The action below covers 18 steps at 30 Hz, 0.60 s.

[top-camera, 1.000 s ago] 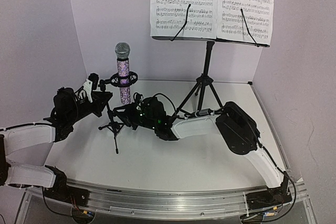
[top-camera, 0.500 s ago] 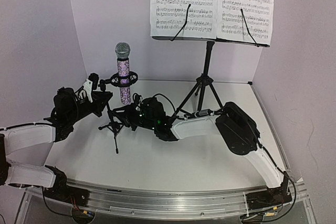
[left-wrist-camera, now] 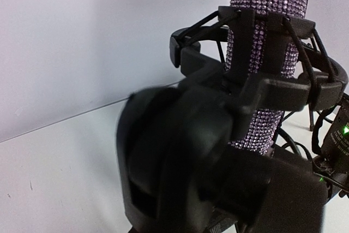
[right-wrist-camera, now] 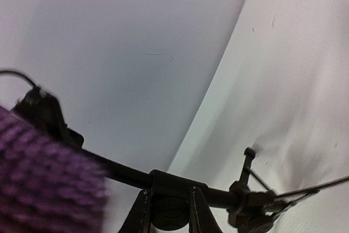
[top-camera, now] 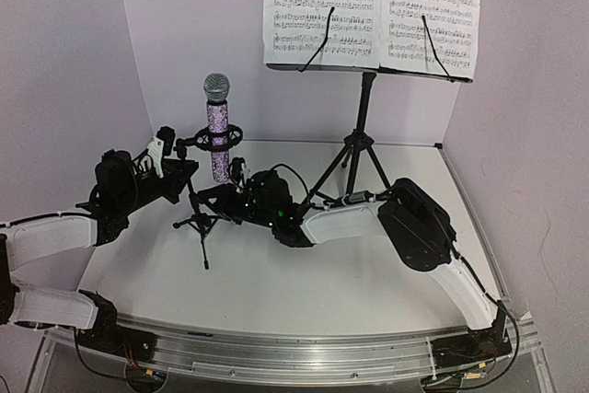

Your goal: Pack up the instrument practice props

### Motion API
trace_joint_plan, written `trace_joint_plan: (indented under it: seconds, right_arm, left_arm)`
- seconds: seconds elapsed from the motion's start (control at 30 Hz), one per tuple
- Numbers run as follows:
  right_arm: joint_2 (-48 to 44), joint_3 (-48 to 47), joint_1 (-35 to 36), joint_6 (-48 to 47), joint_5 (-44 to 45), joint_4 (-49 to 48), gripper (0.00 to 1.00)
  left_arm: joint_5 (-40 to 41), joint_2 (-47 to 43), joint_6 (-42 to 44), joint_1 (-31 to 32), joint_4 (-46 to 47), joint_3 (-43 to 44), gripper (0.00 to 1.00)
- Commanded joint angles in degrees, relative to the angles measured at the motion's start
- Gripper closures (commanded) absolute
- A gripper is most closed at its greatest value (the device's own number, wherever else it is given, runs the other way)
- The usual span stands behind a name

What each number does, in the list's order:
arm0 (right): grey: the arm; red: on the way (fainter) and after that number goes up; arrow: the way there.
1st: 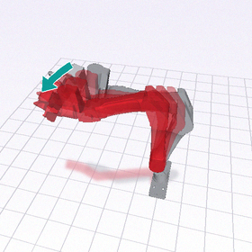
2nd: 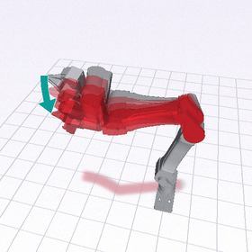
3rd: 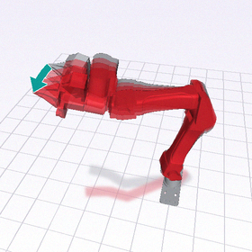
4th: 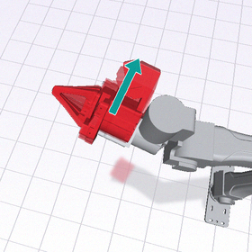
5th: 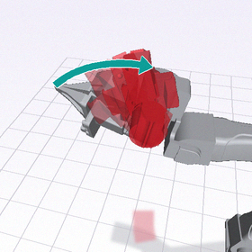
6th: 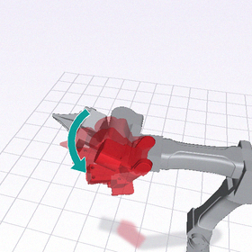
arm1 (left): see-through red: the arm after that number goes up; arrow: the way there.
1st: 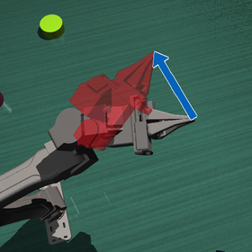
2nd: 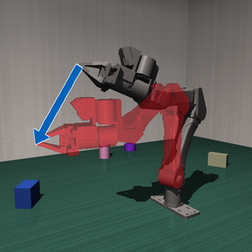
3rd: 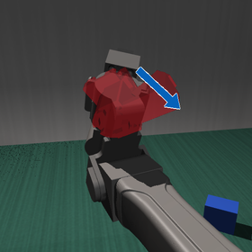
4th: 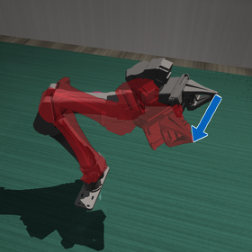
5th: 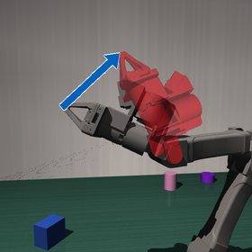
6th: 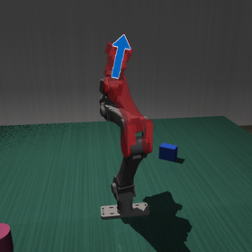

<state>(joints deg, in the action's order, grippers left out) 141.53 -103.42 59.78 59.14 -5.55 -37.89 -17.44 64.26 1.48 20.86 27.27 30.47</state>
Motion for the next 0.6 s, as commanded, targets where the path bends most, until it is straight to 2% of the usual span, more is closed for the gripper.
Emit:
trace_joint_plan:
  seconds: [0.0,0.13,0.27,0.37,0.57]
  right_arm:
    - [-0.8,1.9,0.9,-36.4,-3.9,-0.2,1.0]
    - [-0.6,3.2,1.0,-56.9,-4.7,-3.4,1.0]
    - [0.3,3.9,0.9,-71.3,-4.5,-4.4,1.0]
    - [1.4,2.9,0.8,-76.8,-4.2,-3.9,1.0]
    - [2.8,2.3,0.6,-79.6,-4.0,-3.5,1.0]
  left_arm:
    - [-1.2,0.7,-2.2,0.2,-2.9,3.7,1.0]
    - [-2.6,0.9,-2.5,0.2,-4.4,4.6,1.0]
    - [-3.2,1.6,-2.6,0.2,-4.6,5.3,1.0]
    - [-3.9,2.1,-2.3,0.2,-5.0,5.6,1.0]
    - [-5.3,2.8,-2.5,0.1,-6.1,5.5,1.0]
